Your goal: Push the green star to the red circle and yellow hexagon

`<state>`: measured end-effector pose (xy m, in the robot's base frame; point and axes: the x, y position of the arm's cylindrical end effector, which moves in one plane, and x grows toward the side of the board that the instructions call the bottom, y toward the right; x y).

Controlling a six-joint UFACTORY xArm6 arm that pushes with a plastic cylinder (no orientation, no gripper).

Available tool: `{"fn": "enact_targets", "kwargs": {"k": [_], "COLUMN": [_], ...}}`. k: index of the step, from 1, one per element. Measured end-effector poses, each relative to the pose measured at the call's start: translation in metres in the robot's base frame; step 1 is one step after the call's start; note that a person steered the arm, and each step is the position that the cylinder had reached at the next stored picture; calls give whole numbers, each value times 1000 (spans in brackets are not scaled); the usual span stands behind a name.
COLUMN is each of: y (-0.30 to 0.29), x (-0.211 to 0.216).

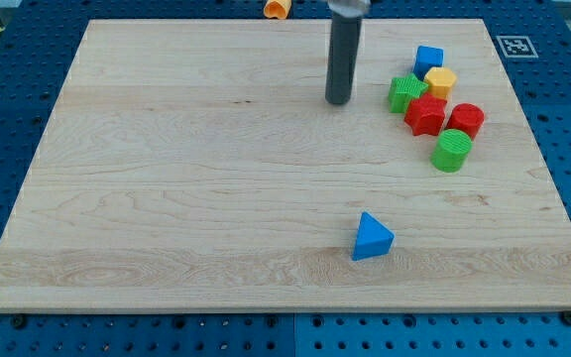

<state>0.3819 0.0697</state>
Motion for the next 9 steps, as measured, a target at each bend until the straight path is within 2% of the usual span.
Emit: {"fn": "enact_targets", "kwargs": {"k": [1,3,5,6,7,9], "y": [22,60,147,105,46,-2], "x": [45,48,45,-7,-77,-136]}}
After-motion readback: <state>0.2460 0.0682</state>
